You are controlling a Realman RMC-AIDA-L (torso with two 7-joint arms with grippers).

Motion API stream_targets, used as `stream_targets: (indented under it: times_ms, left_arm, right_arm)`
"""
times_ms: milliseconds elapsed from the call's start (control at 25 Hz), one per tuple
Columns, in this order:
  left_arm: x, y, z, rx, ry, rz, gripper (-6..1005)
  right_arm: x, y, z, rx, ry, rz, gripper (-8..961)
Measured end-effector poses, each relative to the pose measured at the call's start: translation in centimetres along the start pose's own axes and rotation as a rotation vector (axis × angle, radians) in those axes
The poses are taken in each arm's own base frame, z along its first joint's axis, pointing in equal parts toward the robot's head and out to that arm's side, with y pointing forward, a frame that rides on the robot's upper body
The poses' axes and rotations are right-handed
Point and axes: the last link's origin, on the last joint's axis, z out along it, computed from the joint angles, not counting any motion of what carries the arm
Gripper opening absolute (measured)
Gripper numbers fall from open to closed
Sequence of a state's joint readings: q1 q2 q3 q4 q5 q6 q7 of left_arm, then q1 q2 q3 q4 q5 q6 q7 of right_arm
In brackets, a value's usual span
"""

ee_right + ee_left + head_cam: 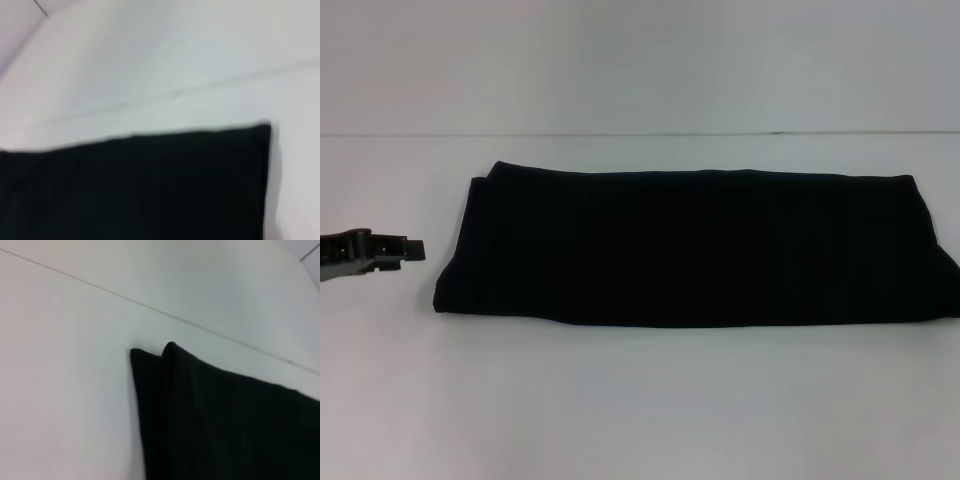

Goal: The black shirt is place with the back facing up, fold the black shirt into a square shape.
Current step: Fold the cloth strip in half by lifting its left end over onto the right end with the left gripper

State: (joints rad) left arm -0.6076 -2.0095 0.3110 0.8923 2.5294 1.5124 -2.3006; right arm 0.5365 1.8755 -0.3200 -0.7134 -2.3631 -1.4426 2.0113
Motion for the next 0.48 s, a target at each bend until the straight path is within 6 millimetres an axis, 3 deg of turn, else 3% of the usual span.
stream_targets:
  times_ms: [200,440,480]
  left_arm:
    - [-1.5,1.6,-1.0,-0.119,-0.103,-0.099,390]
    - [-3.2,3.0,1.8,-0.193,-0.257,-0.255,694]
    - [-3.3,3.0,2.2,-0.194,-0.261,-0.284,723]
  right_arm:
    - [-1.6,2.6,-0.1,-0.153,-0.058,-0.097,361]
    - [-3.9,5.7,2.6,-0.251,-0.059,-0.229,496]
    - [-4.4,6.1,3.1,-0.258,-0.052,-0.248,603]
